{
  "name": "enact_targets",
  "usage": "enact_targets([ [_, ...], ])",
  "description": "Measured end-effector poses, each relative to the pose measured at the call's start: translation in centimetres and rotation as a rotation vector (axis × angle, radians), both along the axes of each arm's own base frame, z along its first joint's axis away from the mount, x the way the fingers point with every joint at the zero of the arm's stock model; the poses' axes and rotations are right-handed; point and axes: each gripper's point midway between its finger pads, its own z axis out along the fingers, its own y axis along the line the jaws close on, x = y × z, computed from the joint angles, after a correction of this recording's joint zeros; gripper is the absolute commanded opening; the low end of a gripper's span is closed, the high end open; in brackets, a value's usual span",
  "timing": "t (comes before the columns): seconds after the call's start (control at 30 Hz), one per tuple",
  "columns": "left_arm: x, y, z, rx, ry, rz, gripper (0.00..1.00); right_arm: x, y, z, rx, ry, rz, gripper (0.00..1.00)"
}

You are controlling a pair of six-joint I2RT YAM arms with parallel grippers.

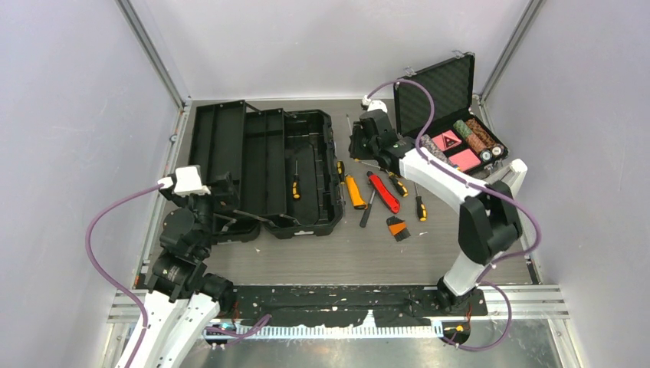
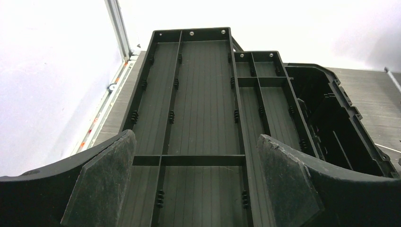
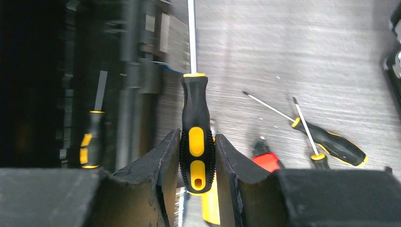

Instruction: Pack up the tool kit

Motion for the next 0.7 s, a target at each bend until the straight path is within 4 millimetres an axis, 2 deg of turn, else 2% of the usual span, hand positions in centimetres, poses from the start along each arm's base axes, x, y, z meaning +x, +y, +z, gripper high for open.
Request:
enact_targets([
  [0.03, 0.0, 0.0, 0.0, 0.000, 0.000, 0.000, 0.99, -0.2, 0.6, 1.7, 0.024, -0.037, 0.012, 0.08],
  [0.13, 0.1, 0.1, 0.1, -0.001, -0.004, 0.005, 1.00, -1.5, 3.2, 4.9, 0.085, -0.107, 0.063, 0.07],
  [0.2, 0.1, 0.1, 0.0, -0.001, -0.002, 0.007, 1.00, -2.7, 5.3, 5.8, 0.125, -0.119, 0.103, 0.06],
  [0.27, 0.2, 0.0, 0.0, -0.001, -0.003, 0.007, 1.00, -4.1, 7.5, 5.9, 0.156, -0.108, 0.136, 0.06],
  [0.4, 0.2, 0.0, 0.0, -0.002, -0.003, 0.007, 1.00, -6.3, 10.8, 4.6, 0.187, -0.059, 0.173, 0.08],
  [0.5, 0.2, 0.0, 0.0, -0.002, -0.003, 0.007, 1.00, -6.8, 13.0, 3.1, 0.182, -0.020, 0.186, 0.10],
  [0.6, 0.2, 0.1, 0.1, -0.002, -0.005, 0.007, 1.00, -6.7, 15.0, 0.4, 0.146, 0.017, 0.185, 0.15],
  [0.7, 0.0, 0.1, 0.3, -0.005, -0.013, 0.007, 1.00, -7.0, 15.2, -2.8, 0.090, 0.067, 0.169, 0.20],
])
